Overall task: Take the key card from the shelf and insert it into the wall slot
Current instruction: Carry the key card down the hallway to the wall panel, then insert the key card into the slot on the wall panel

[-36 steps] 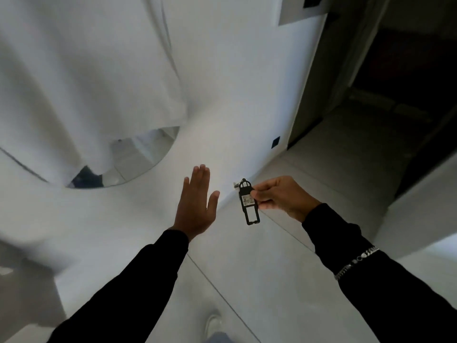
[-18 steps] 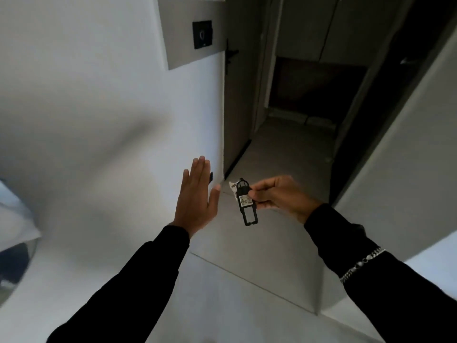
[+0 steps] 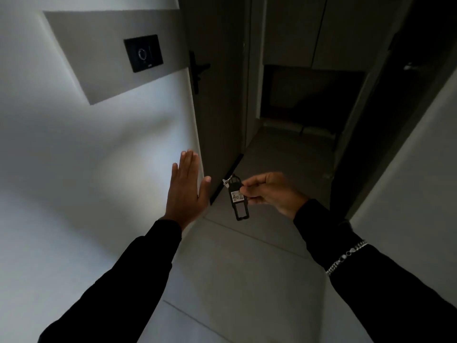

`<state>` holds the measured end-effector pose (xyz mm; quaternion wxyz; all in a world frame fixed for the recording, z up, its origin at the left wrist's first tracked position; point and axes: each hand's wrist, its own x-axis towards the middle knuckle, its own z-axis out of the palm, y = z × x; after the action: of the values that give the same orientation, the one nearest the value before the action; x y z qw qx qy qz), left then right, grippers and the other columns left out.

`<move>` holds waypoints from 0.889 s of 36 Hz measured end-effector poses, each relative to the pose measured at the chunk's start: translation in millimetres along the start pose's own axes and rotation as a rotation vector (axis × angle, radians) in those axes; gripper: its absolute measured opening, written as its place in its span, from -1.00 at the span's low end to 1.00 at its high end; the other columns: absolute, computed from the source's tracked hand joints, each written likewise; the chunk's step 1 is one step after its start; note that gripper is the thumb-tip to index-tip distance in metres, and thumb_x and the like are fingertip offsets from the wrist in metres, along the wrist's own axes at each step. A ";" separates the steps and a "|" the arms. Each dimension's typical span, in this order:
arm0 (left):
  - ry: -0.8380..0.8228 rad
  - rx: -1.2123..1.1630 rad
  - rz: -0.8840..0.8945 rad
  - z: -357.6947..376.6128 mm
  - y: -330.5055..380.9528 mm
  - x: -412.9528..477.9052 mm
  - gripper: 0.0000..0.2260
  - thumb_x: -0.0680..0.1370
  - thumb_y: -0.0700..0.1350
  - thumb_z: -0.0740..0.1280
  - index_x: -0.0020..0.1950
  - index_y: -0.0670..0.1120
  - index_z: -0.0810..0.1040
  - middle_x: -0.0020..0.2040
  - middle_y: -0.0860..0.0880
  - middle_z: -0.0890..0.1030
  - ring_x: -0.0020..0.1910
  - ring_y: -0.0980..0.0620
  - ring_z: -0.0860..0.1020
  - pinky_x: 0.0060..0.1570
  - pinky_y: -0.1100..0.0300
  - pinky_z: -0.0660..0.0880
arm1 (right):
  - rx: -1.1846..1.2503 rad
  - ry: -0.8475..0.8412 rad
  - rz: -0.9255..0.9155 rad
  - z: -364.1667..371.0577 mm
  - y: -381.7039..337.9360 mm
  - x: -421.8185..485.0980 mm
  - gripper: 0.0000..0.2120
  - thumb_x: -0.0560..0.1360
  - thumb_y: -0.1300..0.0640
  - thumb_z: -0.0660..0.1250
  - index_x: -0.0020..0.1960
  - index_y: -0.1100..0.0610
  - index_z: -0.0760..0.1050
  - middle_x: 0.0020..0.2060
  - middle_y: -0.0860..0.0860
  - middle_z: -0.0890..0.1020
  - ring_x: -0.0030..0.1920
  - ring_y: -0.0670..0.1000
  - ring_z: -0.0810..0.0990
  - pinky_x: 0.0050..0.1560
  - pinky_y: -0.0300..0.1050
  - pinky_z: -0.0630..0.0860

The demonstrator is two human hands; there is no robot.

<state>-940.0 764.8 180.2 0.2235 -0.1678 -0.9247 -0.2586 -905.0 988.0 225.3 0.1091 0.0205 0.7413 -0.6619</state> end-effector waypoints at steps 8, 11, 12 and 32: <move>0.056 0.064 -0.051 22.6 8.6 86.0 -0.39 0.64 0.11 -0.03 0.60 -0.20 0.02 0.64 -0.18 0.06 0.63 -0.09 -0.05 0.62 -0.17 -0.02 | -0.197 -0.044 -0.141 -70.5 -46.4 100.1 -0.84 0.42 0.34 0.44 0.00 0.34 0.61 -0.27 0.13 0.65 -0.39 -0.11 0.60 -0.38 -0.37 0.56; 0.103 0.085 -0.079 30.2 -3.8 120.5 -0.41 0.64 0.08 0.02 0.60 -0.19 0.02 0.64 -0.17 0.05 0.63 -0.08 -0.04 0.62 -0.17 -0.01 | -0.314 -0.047 -0.229 -83.7 -64.1 145.2 -0.81 0.42 0.35 0.44 0.02 0.36 0.61 -0.20 0.25 0.66 -0.33 -0.03 0.58 -0.36 -0.37 0.57; 0.117 0.095 -0.089 32.4 -8.8 131.6 -0.41 0.64 0.08 0.03 0.60 -0.18 0.03 0.64 -0.17 0.06 0.63 -0.08 -0.03 0.61 -0.17 0.00 | -0.348 -0.056 -0.262 -86.4 -70.4 160.8 -0.83 0.42 0.35 0.44 0.01 0.35 0.61 -0.17 0.31 0.66 -0.31 0.00 0.58 -0.36 -0.36 0.57; 0.480 0.438 -0.168 -25.6 -145.6 347.7 -0.40 0.63 0.05 0.07 0.57 -0.26 0.11 0.61 -0.25 0.12 0.62 -0.19 0.03 0.59 -0.22 0.00 | -0.355 -0.204 -0.907 -8.5 -231.0 446.3 -0.80 0.41 0.29 0.45 0.04 0.26 0.64 -0.08 0.14 0.72 -0.08 0.01 0.70 -0.04 -0.22 0.63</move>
<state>-1287.0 700.5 314.9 0.4437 0.0270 -0.8898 -0.1035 -1381.8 917.0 367.6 -0.1159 -0.3879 0.7624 -0.5048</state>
